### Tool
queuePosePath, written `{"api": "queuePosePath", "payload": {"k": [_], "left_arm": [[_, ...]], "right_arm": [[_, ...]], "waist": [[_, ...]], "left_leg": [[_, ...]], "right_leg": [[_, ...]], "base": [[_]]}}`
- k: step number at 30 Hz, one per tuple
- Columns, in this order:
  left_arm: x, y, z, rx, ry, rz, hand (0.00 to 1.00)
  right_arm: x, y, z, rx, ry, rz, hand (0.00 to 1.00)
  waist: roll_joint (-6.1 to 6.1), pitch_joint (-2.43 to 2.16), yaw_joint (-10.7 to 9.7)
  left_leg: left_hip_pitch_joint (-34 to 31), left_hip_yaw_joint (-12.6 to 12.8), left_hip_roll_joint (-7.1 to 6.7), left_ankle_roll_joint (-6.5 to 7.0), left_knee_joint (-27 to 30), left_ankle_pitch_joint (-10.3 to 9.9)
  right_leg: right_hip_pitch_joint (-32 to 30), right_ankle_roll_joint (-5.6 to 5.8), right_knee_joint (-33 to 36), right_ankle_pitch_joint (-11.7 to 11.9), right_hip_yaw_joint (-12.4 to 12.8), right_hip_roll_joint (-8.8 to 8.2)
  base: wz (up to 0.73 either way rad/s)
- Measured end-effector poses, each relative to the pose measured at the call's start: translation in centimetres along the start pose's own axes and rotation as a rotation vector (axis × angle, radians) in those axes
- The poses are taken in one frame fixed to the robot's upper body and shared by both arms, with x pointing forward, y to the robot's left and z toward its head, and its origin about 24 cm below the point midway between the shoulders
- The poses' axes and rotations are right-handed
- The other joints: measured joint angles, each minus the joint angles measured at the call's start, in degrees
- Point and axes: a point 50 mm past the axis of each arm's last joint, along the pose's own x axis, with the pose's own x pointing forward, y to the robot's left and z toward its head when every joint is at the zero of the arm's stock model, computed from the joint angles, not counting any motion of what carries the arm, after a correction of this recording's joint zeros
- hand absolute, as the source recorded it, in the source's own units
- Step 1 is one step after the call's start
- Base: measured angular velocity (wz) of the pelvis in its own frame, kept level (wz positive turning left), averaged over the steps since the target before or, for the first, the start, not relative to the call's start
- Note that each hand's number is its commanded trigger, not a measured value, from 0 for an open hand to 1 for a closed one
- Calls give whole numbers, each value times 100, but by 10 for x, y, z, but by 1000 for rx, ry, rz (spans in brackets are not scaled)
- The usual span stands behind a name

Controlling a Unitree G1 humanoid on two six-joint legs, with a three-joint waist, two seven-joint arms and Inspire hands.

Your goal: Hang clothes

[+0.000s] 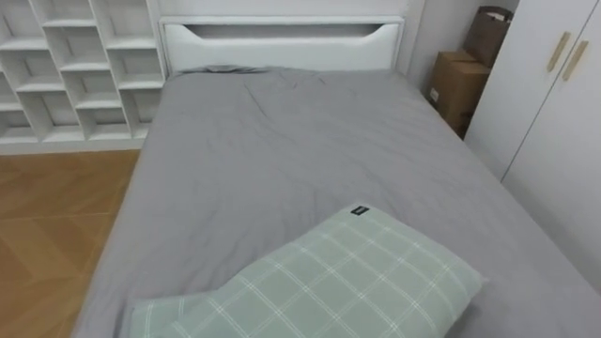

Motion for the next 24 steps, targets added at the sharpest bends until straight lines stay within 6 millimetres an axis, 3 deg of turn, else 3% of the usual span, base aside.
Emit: {"api": "queuePosePath", "payload": {"k": [19, 24], "left_arm": [[-1, -6, -4, 24, 18, -57, 0], [-1, -10, -5, 30, 29, -88, 0]], "right_arm": [[0, 1, 0, -5, 2, -2, 0], [0, 1, 0, -6, 2, -8, 0]], "waist": [[3, -3, 13], [46, -30, 11]], "left_leg": [[74, 94, 3, 0, -21, 0], [72, 100, 6, 0, -25, -1]], "right_leg": [[4, 10, -13, -1, 99, 4], [-3, 10, -14, -1, 104, 6]], "base": [[-2], [0]]}}
